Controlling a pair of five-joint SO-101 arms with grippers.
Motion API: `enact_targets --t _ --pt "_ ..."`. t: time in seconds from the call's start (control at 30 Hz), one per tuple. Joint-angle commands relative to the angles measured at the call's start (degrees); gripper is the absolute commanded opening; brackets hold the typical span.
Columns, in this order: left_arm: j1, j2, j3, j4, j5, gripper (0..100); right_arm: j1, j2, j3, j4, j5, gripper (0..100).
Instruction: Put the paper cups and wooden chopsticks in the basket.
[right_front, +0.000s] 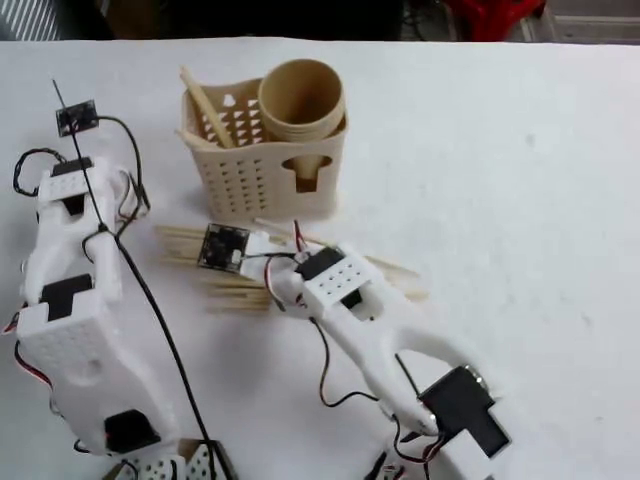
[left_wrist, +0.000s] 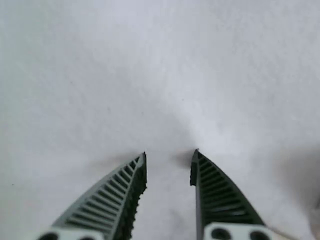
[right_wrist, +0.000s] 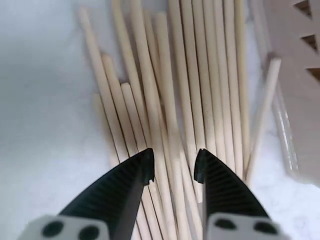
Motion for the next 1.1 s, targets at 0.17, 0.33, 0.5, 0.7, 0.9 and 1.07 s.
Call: enact_targets --t 0.17,0.33,0.5,0.7,0.9,1.07 --pt "0.40 -0.75 -0.53 -0.70 -0.18 16 0.31 3.82 -0.88 -1.10 -0.44 15.2" --pt "0.40 -0.75 -0.53 -0.70 -0.18 16 1.63 5.14 -2.64 -0.75 -0.53 14.8" --pt "0.40 -0.75 -0.53 -0.79 -0.18 16 1.27 5.14 -2.55 -0.66 -0.88 5.5" --pt "0.40 -0.66 -0.53 -0.79 -0.18 16 1.63 4.97 -2.55 -0.48 -0.97 4.9" --pt "0.40 -0.66 -0.53 -0.79 -0.18 16 1.36 -1.10 -2.37 4.97 -3.25 2.8" --pt "0.40 -0.66 -0.53 -0.79 -0.18 16 1.36 -7.25 -0.26 5.41 -7.74 1.7"
